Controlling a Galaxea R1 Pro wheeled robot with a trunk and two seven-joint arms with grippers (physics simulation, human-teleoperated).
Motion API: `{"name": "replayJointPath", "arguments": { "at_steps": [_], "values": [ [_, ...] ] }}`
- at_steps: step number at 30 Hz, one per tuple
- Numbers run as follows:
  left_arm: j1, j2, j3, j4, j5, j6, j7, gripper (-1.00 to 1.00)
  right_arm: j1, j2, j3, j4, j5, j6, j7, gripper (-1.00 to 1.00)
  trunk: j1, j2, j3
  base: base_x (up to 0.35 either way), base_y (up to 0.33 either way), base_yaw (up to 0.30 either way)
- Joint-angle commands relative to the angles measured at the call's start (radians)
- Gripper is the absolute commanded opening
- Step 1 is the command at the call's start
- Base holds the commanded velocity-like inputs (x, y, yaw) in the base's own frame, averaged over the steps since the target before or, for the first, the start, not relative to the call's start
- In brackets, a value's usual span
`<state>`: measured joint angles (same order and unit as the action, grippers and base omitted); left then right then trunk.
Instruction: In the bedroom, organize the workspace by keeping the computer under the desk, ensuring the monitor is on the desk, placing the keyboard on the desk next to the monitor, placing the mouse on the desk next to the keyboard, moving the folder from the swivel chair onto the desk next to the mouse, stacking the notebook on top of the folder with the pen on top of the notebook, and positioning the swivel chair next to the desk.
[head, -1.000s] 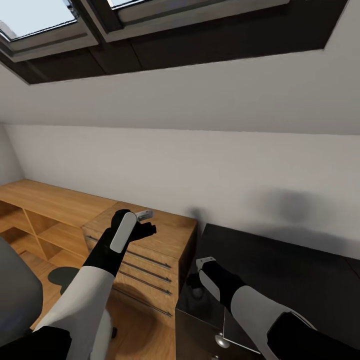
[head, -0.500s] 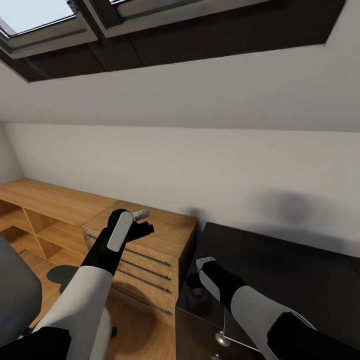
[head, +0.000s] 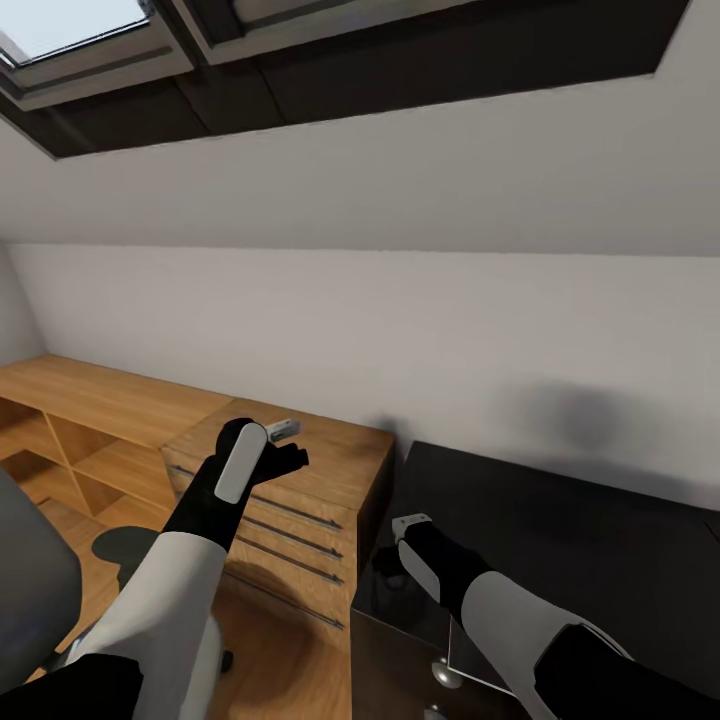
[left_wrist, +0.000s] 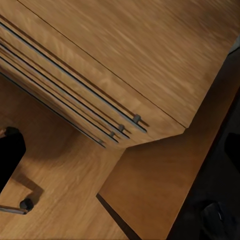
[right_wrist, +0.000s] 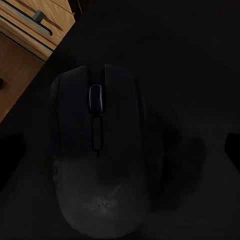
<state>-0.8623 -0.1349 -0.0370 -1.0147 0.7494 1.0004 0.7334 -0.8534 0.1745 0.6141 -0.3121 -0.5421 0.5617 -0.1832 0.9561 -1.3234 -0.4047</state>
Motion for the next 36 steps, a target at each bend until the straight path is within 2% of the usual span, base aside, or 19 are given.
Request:
{"name": "replayJointPath", "arguments": {
  "at_steps": [1, 10, 16, 28, 29, 36],
  "values": [
    [-0.001, 0.000, -0.001, -0.001, 0.010, 0.001, 0.010, 1.00, -0.001, 0.000, 0.006, -0.001, -0.010, 0.003, -0.009, 1.00, 0.000, -0.001, -0.001, 0.000, 0.000, 0.000],
    [-0.001, 0.001, 0.000, -0.001, 0.010, 0.001, 0.011, 1.00, -0.001, 0.000, 0.006, -0.001, -0.010, 0.003, -0.009, 1.00, 0.000, -0.001, -0.001, 0.000, 0.000, 0.000],
    [-0.001, 0.000, 0.000, -0.001, 0.010, 0.001, 0.011, 1.00, -0.001, 0.000, 0.006, -0.001, -0.010, 0.003, -0.009, 1.00, 0.023, -0.043, -0.020, 0.000, 0.000, 0.000],
    [-0.001, 0.000, 0.005, -0.001, 0.011, 0.001, 0.011, 1.00, -0.001, 0.000, 0.004, 0.000, -0.010, 0.003, -0.009, 1.00, 0.023, -0.043, -0.020, 0.000, 0.000, 0.000],
    [-0.001, 0.000, 0.005, -0.001, 0.012, 0.001, 0.011, 1.00, -0.001, 0.000, 0.004, 0.000, -0.010, 0.003, -0.009, -1.00, 0.023, -0.043, -0.020, 0.000, 0.000, 0.000],
    [-0.001, 0.001, 0.008, -0.001, 0.014, 0.001, 0.009, 1.00, -0.001, 0.000, 0.005, -0.001, -0.010, 0.003, -0.009, -1.00, 0.023, -0.043, -0.020, 0.000, 0.000, 0.000]
  ]
}}
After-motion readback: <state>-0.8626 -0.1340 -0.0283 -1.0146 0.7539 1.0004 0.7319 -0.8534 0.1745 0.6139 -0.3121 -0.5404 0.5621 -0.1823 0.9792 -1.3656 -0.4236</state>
